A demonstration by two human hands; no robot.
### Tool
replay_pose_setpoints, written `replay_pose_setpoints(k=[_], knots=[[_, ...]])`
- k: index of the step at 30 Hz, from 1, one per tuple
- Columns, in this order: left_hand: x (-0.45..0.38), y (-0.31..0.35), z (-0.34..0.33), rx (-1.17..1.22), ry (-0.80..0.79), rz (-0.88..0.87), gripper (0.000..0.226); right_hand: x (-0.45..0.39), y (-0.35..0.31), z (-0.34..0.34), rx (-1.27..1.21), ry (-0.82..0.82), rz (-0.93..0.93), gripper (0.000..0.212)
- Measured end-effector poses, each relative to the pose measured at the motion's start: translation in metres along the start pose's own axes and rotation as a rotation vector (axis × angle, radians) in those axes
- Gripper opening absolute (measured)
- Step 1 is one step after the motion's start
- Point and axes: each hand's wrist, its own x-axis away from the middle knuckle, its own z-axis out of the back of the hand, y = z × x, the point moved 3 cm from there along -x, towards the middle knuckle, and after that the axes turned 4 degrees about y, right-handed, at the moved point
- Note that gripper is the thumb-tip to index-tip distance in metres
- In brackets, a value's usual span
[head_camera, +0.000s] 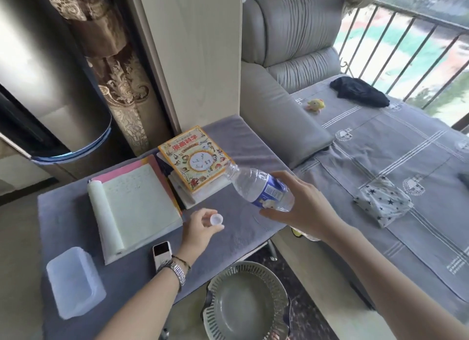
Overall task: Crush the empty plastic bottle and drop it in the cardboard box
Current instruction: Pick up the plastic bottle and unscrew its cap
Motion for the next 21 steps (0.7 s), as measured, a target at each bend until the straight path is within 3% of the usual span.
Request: replay_pose_setpoints(k=[12,21], knots=[[-0.005,-0.04,-0.017,-0.219,0.008,0.023,0.035,0.003,0.015,-0.032,-0.042,-0.03,-0.067,0.061],[-0.006,-0.058,-0.022,-0.234,0.006,0.075,0.04,0.002,0.016,-0.035,-0.06,-0.029,-0.051,0.061]])
